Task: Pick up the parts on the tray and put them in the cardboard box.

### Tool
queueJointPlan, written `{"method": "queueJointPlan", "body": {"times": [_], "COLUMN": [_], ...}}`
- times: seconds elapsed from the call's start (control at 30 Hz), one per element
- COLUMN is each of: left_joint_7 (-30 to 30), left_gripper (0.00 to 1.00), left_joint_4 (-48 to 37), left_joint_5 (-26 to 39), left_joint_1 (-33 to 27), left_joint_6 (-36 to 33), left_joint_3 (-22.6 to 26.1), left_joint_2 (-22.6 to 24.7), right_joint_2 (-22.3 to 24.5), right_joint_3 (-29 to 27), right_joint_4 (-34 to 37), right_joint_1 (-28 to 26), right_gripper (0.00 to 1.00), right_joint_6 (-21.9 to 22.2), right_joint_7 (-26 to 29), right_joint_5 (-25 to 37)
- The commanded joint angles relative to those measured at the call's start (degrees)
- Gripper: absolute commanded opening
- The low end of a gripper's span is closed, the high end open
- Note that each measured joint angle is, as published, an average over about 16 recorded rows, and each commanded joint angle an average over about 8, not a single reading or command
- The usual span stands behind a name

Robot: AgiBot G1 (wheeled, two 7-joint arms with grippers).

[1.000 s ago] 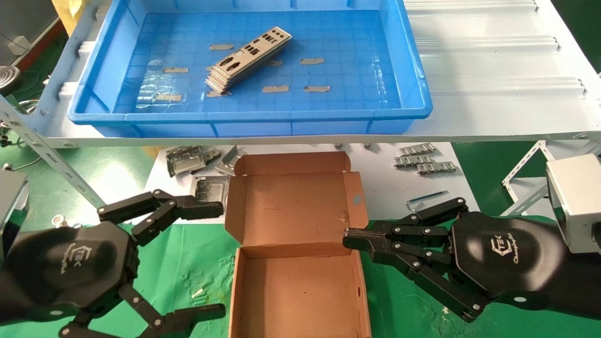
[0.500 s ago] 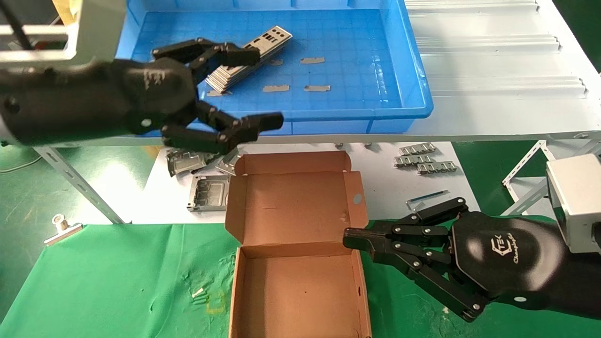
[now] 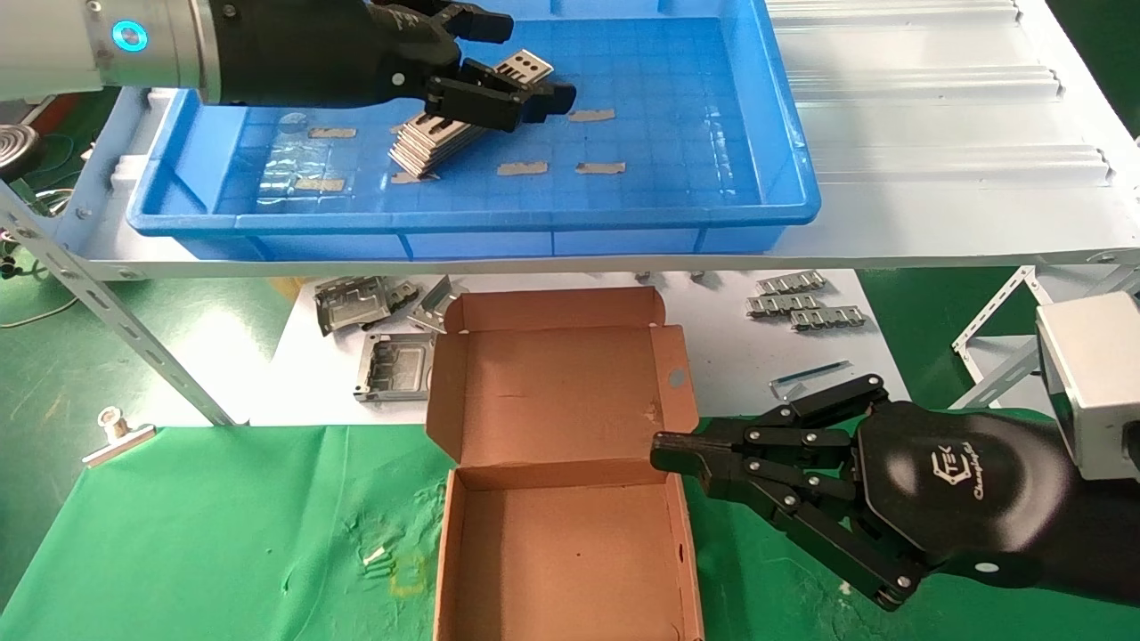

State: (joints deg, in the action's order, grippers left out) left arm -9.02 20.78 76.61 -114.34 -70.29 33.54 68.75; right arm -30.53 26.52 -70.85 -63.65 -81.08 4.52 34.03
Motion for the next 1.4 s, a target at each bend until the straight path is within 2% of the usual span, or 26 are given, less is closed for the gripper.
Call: {"method": "queueJointPlan", "body": {"times": [0.03, 0.2, 0.27, 0.4, 0.57, 0.63, 0.7, 0.87, 0.93, 1.0, 1.4], "left_joint_7": [0.6, 3.6, 4.0, 3.5, 2.2, 1.7, 1.6, 1.6, 1.7, 1.6, 1.1], "left_gripper": [1.0, 1.0, 1.0, 1.0, 1.0, 0.96, 0.78, 0.18, 0.03, 0.0, 0.0], "left_joint_4": [-4.4, -10.1, -11.9, -14.9, -17.3, -17.8, -18.0, -18.1, -18.2, -18.4, -19.1], "left_joint_5": [1.9, 5.1, 5.8, 6.4, 7.2, 7.5, 7.8, 8.1, 8.1, 7.9, 7.6], "left_joint_1": [-2.2, -4.4, -4.9, -5.7, -5.8, -5.8, -5.8, -6.0, -6.0, -6.0, -6.1], "left_joint_6": [1.7, 8.6, 10.8, 13.0, 12.3, 11.8, 11.6, 11.5, 11.3, 11.2, 10.8], "left_joint_3": [1.0, 2.6, 2.9, 3.3, 3.9, 4.2, 4.4, 4.7, 4.7, 4.6, 4.5], "left_joint_2": [2.0, 5.0, 5.9, 7.0, 7.7, 7.7, 7.7, 7.6, 7.5, 7.4, 7.2], "right_joint_2": [0.0, 0.0, 0.0, 0.0, 0.0, 0.0, 0.0, 0.0, 0.0, 0.0, 0.0], "right_joint_3": [0.0, 0.0, 0.0, 0.0, 0.0, 0.0, 0.0, 0.0, 0.0, 0.0, 0.0], "right_joint_4": [0.0, 0.0, 0.0, 0.0, 0.0, 0.0, 0.0, 0.0, 0.0, 0.0, 0.0], "right_joint_1": [0.0, 0.0, 0.0, 0.0, 0.0, 0.0, 0.0, 0.0, 0.0, 0.0, 0.0], "right_gripper": [0.23, 0.84, 1.0, 1.0, 1.0, 1.0, 1.0, 1.0, 1.0, 1.0, 1.0], "right_joint_6": [0.0, 0.0, 0.0, 0.0, 0.0, 0.0, 0.0, 0.0, 0.0, 0.0, 0.0], "right_joint_7": [0.0, 0.0, 0.0, 0.0, 0.0, 0.0, 0.0, 0.0, 0.0, 0.0, 0.0], "right_joint_5": [0.0, 0.0, 0.0, 0.0, 0.0, 0.0, 0.0, 0.0, 0.0, 0.0, 0.0]}}
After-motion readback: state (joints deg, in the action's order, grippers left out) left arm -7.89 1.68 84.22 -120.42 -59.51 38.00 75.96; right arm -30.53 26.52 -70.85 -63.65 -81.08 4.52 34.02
